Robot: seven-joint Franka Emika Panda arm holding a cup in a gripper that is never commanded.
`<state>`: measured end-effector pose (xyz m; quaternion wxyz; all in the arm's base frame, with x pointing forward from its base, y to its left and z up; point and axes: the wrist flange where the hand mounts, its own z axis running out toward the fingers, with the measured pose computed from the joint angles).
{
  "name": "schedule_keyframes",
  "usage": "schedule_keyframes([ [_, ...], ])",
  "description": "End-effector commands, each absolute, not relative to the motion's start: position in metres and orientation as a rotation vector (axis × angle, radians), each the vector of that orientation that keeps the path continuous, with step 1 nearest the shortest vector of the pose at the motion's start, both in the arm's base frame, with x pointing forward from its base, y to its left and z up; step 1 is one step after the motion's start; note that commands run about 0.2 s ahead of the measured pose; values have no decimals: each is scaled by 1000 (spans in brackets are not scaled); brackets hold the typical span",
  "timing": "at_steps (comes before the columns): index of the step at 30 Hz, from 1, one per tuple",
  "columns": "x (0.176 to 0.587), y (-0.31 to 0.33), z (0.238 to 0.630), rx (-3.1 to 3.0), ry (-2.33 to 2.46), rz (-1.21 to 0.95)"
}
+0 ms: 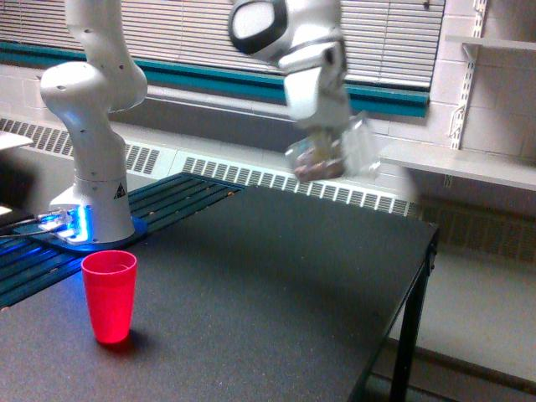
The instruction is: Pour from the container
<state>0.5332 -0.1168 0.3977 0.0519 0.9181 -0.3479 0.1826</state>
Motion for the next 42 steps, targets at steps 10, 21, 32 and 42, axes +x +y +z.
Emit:
schedule_keyframes([
  [10,455,-230,378,2595,-1105,519],
  [21,418,-250,381,2540,-966,540],
  [32,370,-246,358,2514,-901,519],
  [42,318,-247,338,2479,-942,523],
])
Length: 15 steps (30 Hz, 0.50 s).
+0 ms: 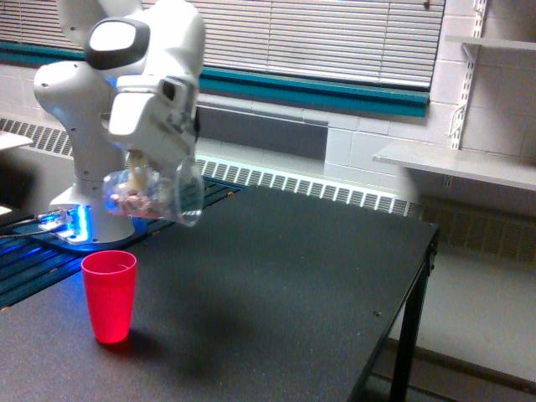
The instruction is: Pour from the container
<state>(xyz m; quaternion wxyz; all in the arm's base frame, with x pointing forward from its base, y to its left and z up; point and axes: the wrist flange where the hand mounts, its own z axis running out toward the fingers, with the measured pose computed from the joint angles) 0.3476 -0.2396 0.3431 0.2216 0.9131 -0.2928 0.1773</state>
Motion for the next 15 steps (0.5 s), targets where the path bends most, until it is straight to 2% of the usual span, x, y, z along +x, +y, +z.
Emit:
schedule_keyframes([
  [1,311,-248,337,2474,-943,523],
  [15,261,-245,314,2454,-798,462],
])
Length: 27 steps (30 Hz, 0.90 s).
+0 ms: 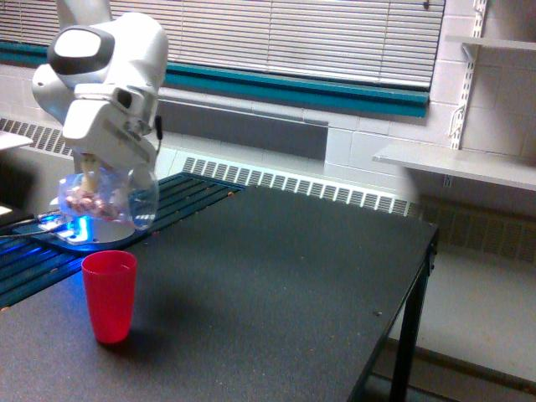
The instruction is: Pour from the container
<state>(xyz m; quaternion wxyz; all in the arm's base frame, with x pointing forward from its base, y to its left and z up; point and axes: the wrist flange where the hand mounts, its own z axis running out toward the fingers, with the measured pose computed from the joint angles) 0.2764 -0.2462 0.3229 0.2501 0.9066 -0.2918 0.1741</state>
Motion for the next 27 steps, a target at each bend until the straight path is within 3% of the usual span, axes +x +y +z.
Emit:
schedule_keyframes([
  [1,258,-244,312,2454,-781,455],
  [27,212,-263,269,2399,-394,279],
])
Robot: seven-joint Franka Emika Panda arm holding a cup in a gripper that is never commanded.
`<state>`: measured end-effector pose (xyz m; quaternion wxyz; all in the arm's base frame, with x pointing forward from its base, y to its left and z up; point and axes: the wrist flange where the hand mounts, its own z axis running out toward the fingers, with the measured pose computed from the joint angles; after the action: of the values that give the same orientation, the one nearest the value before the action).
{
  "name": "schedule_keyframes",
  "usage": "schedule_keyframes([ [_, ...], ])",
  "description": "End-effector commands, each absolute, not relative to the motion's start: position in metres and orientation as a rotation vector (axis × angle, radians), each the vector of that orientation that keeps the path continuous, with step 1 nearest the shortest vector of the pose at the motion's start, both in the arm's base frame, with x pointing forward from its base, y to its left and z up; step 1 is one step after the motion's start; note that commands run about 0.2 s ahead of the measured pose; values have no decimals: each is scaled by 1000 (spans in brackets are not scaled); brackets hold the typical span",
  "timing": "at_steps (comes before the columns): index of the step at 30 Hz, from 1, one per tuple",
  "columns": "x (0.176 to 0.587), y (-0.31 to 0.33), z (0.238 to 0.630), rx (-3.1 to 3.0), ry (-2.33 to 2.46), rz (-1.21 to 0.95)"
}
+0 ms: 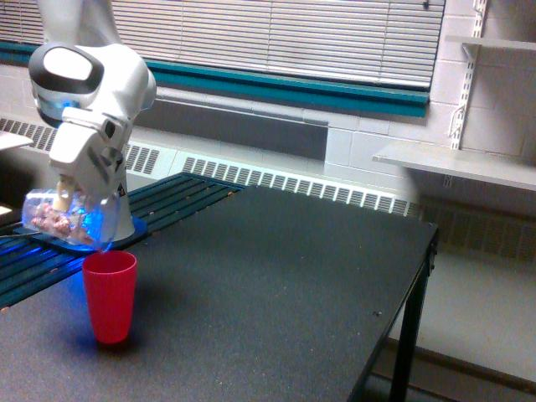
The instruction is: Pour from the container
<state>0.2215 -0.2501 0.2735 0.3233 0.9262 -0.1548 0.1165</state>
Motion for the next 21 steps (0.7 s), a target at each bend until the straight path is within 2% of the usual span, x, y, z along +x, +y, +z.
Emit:
schedule_keyframes([
  [1,212,-264,268,2395,-373,275],
  [21,231,-266,267,2369,-310,262],
])
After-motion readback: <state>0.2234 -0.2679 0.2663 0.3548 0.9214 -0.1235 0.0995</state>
